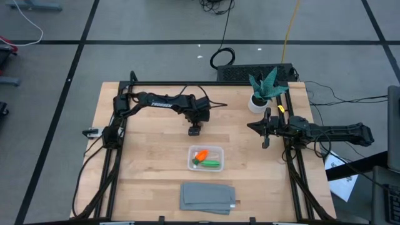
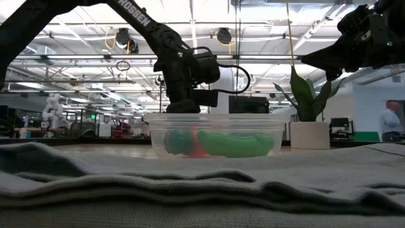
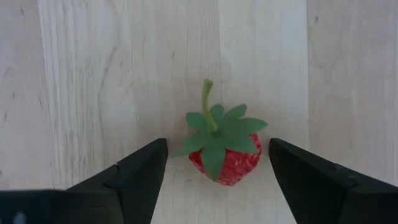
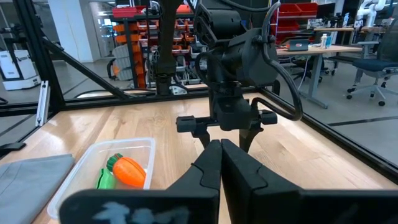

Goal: Pick and placing Produce into tupperware
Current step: Put the strawberry into the transparent bin

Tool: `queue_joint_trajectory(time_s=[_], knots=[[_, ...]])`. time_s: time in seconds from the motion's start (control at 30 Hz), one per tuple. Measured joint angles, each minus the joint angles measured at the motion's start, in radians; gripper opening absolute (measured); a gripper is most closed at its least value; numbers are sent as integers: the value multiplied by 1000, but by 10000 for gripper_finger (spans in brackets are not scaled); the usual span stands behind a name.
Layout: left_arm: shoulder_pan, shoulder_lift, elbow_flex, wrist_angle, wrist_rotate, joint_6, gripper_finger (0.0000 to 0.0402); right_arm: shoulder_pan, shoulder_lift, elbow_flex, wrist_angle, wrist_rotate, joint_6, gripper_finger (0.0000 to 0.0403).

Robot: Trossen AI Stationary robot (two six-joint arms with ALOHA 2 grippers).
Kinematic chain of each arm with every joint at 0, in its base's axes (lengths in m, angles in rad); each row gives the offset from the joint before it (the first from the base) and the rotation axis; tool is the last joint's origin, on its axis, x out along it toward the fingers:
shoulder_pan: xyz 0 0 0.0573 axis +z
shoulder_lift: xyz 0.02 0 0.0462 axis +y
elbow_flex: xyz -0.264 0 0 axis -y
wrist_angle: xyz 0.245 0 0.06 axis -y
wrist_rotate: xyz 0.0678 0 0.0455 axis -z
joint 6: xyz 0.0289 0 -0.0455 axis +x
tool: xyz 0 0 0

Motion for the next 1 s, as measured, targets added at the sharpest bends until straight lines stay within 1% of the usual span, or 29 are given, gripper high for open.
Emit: queue_joint_trajectory(time_s=[0.6,0.7,1.0], knots=[[0,-1,-2,12,-3,-3,291,0,0,0,0,0,0,0],[0,-1,-2,14,-5,-5,270,0,0,0,0,0,0,0],[1,-1,-2,23,-10,0,168,0,0,0,0,0,0,0]])
